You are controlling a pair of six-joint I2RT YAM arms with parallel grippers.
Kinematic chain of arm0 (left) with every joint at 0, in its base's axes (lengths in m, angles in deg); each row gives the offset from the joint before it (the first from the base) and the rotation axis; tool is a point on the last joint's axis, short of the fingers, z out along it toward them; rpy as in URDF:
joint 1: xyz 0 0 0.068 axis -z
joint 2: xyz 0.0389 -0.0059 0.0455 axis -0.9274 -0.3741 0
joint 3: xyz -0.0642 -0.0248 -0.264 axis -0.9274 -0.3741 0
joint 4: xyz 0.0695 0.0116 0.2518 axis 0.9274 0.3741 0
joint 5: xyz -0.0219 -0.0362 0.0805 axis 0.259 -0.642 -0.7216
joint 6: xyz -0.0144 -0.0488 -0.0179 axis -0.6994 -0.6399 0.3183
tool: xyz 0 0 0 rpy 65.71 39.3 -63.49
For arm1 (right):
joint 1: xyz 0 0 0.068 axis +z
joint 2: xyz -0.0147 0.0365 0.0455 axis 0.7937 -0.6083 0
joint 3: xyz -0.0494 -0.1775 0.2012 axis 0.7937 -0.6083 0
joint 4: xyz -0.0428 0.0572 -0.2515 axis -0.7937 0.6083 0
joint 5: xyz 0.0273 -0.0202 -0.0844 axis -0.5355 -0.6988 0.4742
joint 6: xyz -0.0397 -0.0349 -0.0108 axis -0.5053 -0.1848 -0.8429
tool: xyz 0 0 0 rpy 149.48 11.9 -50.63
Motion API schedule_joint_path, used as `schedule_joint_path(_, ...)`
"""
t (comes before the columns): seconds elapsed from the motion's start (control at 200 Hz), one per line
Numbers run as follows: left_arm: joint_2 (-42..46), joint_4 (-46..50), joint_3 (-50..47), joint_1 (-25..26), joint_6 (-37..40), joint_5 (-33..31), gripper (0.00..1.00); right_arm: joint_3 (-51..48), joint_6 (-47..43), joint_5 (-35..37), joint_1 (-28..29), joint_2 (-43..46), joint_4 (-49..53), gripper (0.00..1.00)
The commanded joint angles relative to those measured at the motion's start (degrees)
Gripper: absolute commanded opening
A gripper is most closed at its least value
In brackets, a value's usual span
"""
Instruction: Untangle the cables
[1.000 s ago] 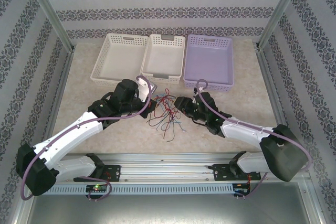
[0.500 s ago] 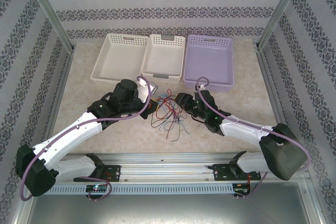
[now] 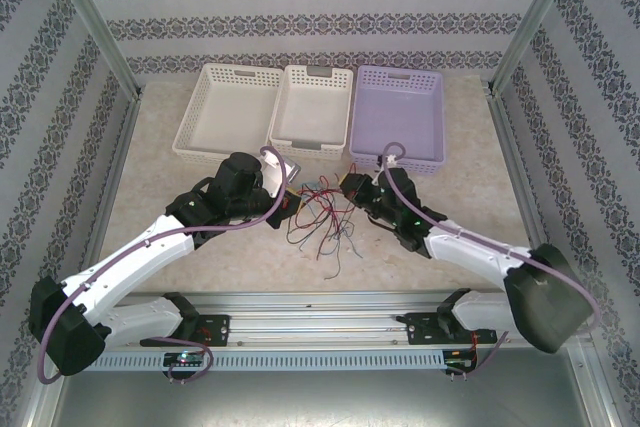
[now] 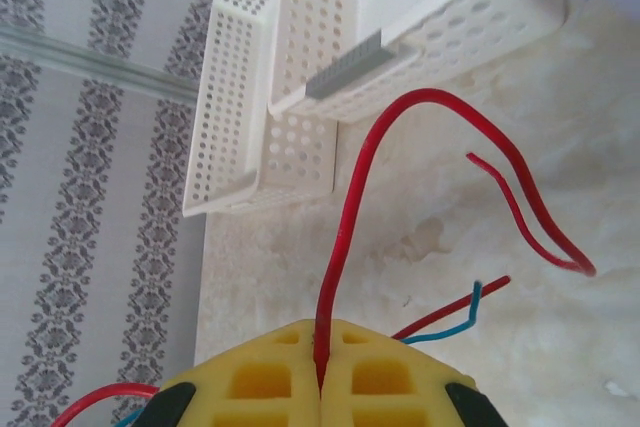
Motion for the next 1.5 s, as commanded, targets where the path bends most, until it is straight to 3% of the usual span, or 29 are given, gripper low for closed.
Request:
schedule_joint_path(0.0, 0.5, -0.4, 1.0, 0.3, 1.9, -2.9, 0.00, -2.7, -2.6, 1.0, -3.5, 5.6, 4.6, 0.00)
schedule_joint_path(0.235, -0.1, 2.4, 2.3, 0.3, 2.5, -9.1, 0.00, -7.9, -3.8, -5.2, -15.0, 14.9, 11.0, 0.00)
schedule_joint_path(0.495, -0.3, 5.1, 3.2, 0.3, 3.5, -14.3, 0.00, -7.3, -8.2, -9.7, -25.6, 23.4, 21.9, 0.00)
schedule_joint_path(0.819, -2.0, 7.5, 4.4, 0.3, 3.7, -18.0, 0.00, -3.5, -13.2, -10.5, -32.9, 30.4, 32.4, 0.00)
schedule_joint_path(0.999, -2.6, 8.6, 5.0, 0.3, 3.7, -20.1, 0.00, -0.9, -14.4, -12.7, -39.9, 34.5, 37.1, 0.00)
schedule_joint_path(1.309, -2.2, 8.3, 4.9, 0.2, 3.7, -18.2, 0.00, 4.0, -13.1, -22.4, -40.1, 33.6, 34.6, 0.00)
schedule_joint_path(1.499, -1.2, 7.6, 4.5, 0.2, 3.8, -18.5, 0.00, 10.9, -15.8, -25.9, -35.0, 29.7, 35.1, 0.00)
